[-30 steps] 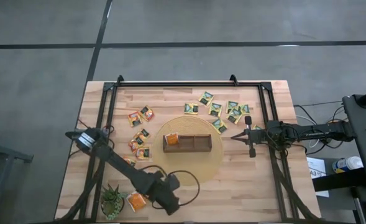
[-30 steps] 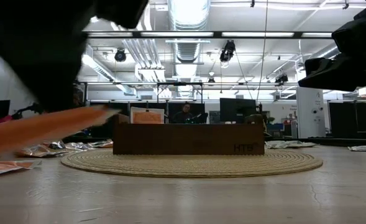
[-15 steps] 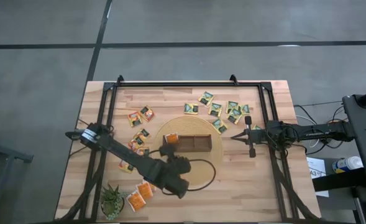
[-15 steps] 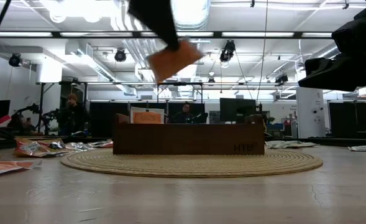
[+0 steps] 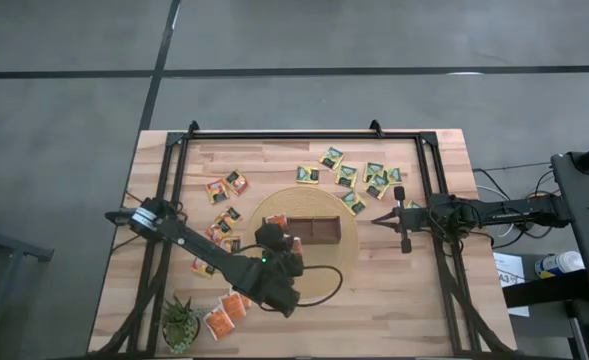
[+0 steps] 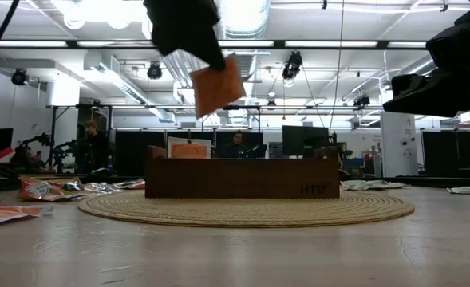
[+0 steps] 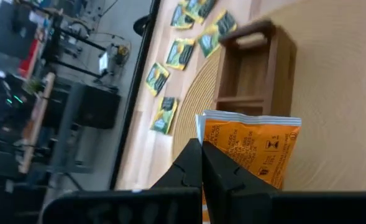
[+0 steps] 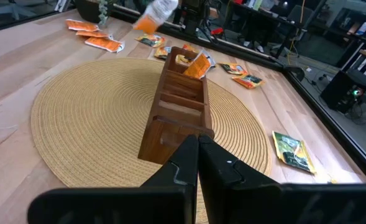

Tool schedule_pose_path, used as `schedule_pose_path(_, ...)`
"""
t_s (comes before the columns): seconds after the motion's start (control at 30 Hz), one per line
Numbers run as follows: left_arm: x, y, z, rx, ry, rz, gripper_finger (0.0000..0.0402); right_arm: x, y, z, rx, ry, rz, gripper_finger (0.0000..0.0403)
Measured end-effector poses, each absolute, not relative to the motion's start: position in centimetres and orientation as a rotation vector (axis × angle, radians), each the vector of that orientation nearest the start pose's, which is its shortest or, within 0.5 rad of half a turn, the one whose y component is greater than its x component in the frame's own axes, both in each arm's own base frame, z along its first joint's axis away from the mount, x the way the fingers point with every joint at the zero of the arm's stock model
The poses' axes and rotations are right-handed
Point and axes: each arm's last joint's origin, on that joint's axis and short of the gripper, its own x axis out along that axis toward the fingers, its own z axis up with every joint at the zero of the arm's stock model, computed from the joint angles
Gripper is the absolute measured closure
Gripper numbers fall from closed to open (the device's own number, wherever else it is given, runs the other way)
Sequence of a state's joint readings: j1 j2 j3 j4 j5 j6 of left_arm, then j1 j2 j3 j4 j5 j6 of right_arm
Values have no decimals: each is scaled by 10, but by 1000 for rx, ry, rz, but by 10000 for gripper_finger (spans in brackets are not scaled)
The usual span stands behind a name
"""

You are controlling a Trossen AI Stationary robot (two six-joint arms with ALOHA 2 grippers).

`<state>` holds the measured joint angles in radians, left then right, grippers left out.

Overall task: Pick & Place Tea
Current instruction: Put the white orange tea bag into the left section of the wooden organizer

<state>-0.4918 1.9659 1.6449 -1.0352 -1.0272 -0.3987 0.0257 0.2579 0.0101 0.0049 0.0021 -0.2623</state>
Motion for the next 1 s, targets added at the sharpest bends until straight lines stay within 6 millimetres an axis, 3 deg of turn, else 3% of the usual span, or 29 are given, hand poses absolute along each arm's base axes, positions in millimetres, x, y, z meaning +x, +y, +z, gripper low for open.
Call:
schedule_pose_path(0.2, 356, -151, 239, 692, 888, 660, 401, 111, 3, 146, -264, 238, 55, 394)
schedule_pose_path(0.57, 362, -125, 236, 663, 979, 685, 401, 111, 3, 146, -264, 238, 55, 394)
schedule_pose_path(1.0, 356, -100, 217, 609, 1111, 718, 402, 111, 3, 146, -264, 238, 55, 394)
